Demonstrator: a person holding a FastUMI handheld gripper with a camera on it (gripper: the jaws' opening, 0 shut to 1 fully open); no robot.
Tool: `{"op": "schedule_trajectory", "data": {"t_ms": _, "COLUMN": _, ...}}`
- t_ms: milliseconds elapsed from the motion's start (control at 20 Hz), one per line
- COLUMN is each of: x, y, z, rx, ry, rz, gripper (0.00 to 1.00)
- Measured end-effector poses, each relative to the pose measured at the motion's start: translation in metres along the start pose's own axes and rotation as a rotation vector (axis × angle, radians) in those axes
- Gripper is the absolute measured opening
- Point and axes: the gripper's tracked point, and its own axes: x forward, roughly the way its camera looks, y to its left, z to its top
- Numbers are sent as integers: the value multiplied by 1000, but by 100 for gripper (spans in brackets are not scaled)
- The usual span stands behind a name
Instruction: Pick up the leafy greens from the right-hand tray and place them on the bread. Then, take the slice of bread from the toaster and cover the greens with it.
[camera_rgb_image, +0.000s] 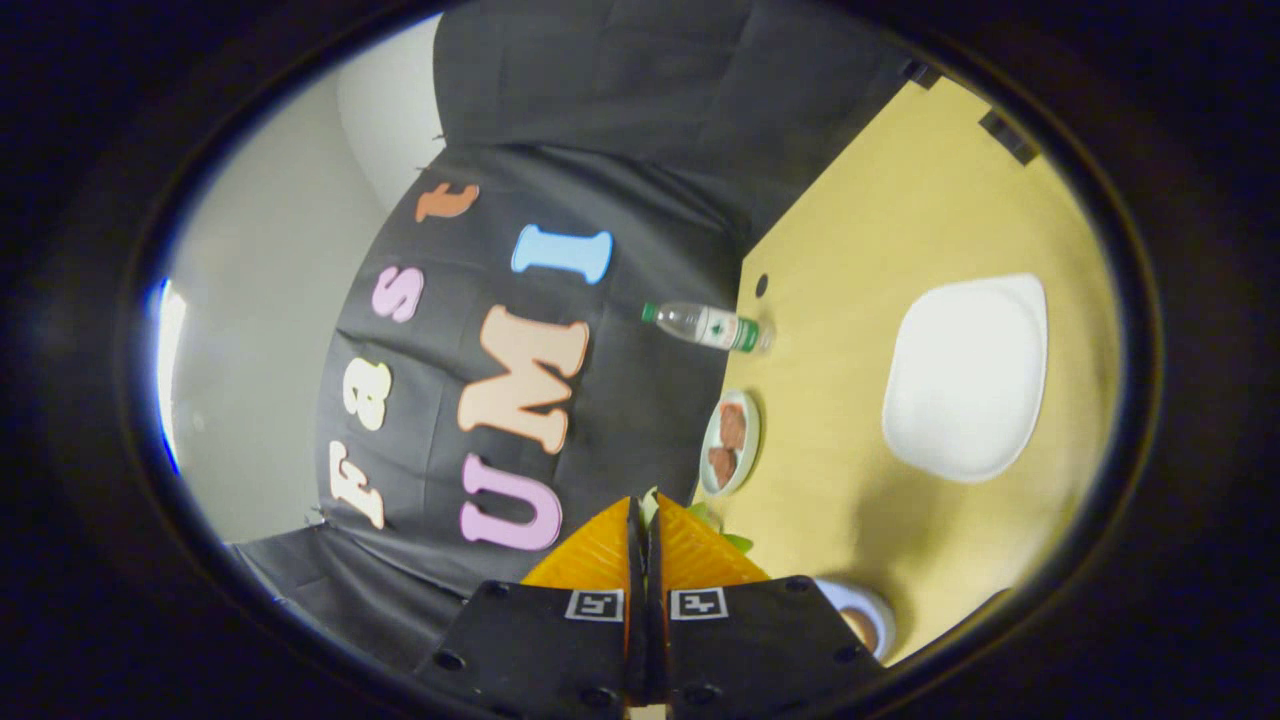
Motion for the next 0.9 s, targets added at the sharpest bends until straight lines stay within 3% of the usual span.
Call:
{"op": "schedule_trajectory", "data": {"t_ms": 250, "x": -9, "y": 19, "z": -86, "rx": 11, "ry": 96, "rz": 50, "gripper": 3}}
{"op": "schedule_trajectory", "data": {"t_ms": 450, "x": -13, "y": 6, "z": -127, "rx": -67, "ry": 127, "rz": 37, "gripper": 4}}
{"op": "schedule_trajectory", "data": {"t_ms": 900, "x": -23, "y": -71, "z": -103, "rx": -210, "ry": 66, "rz": -107, "gripper": 3}}
